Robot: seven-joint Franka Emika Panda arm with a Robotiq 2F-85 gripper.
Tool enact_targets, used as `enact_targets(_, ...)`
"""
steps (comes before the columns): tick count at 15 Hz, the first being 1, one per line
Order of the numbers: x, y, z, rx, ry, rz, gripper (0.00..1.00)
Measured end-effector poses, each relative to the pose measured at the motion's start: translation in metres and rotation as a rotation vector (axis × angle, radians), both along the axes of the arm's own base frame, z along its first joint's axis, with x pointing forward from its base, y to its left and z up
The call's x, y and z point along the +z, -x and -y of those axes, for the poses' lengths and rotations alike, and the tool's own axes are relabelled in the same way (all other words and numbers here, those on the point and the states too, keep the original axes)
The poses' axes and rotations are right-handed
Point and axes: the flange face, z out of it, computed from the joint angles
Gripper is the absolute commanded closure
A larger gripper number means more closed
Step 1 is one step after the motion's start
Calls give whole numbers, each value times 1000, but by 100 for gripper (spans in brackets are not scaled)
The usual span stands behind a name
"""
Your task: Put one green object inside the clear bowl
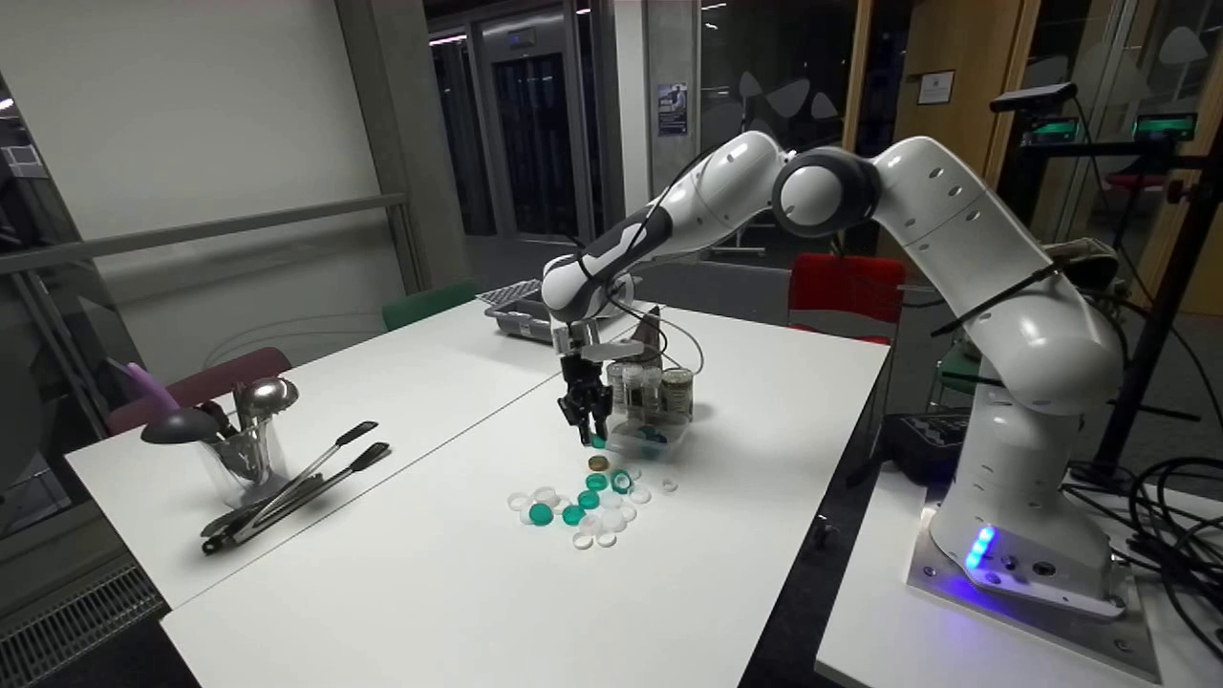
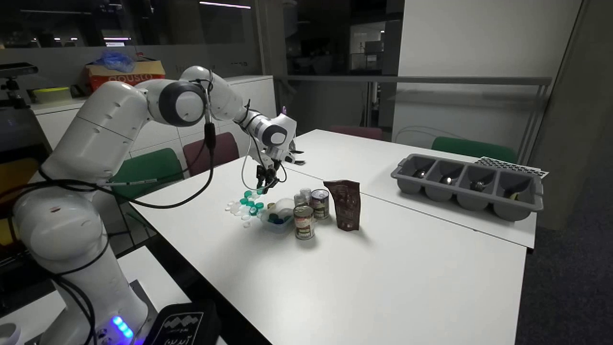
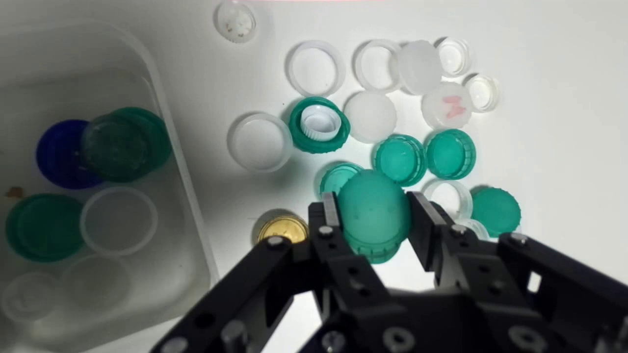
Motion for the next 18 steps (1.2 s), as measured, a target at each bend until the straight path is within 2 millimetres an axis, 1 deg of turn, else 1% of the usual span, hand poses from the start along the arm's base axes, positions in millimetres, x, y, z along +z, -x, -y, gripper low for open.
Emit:
enact_targets(2, 16, 10, 15, -47, 10, 7, 86)
enact_targets(5, 29, 28, 50, -136, -1, 13, 86)
enact_targets(8, 34, 45, 89, -249, -24, 29, 86)
enact_targets(11, 31, 56, 125, -358, -39, 40, 86)
enact_targets(12, 29, 59, 135, -390, -41, 39, 65)
enact_targets(13, 27, 60, 144, -421, -39, 33, 36)
enact_targets(15, 23, 62, 157, -470, -28, 19, 36)
enact_targets(18, 18, 63, 161, -512, -14, -3, 13)
